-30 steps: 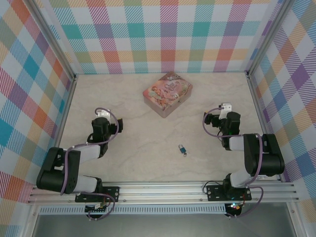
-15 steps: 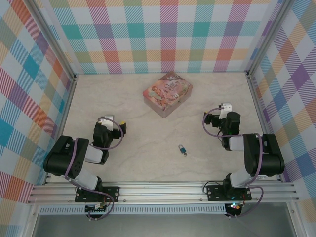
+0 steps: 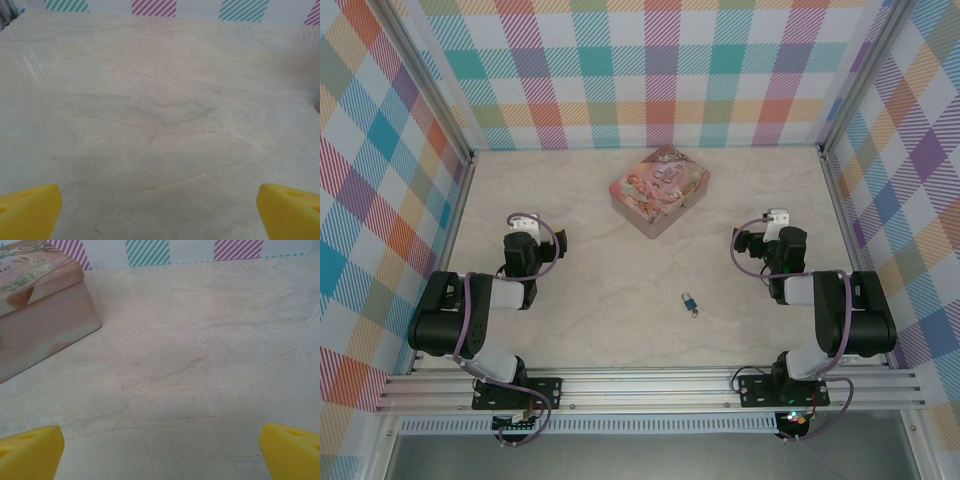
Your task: Unlock a padlock with a key
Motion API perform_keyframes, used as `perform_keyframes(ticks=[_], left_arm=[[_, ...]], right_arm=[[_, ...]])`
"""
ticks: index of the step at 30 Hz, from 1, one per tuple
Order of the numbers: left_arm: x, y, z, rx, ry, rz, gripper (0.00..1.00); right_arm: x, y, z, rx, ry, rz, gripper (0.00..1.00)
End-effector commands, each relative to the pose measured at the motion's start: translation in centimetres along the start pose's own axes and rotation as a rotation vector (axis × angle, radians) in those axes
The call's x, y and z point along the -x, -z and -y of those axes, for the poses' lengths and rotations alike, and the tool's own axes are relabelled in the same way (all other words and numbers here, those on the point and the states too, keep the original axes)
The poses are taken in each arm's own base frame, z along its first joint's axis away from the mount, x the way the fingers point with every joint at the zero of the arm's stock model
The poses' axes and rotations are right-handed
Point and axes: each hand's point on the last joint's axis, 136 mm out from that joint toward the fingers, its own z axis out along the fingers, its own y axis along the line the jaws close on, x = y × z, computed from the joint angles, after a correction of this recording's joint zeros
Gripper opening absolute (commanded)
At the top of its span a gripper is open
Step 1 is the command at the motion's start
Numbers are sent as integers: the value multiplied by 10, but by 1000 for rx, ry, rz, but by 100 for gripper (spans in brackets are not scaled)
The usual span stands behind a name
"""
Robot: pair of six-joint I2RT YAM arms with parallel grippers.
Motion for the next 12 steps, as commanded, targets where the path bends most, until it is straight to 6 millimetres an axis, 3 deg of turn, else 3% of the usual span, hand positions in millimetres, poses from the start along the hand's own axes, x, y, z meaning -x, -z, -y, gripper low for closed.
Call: perform_keyframes(ticks=[1, 12], left_arm=[[-5, -1, -5, 16, 19, -18, 100], [-5, -1, -4, 15, 19, -19, 100]], right_arm=[[2, 0, 1, 1, -3, 5, 100], [2, 0, -1, 8, 1, 2, 100]])
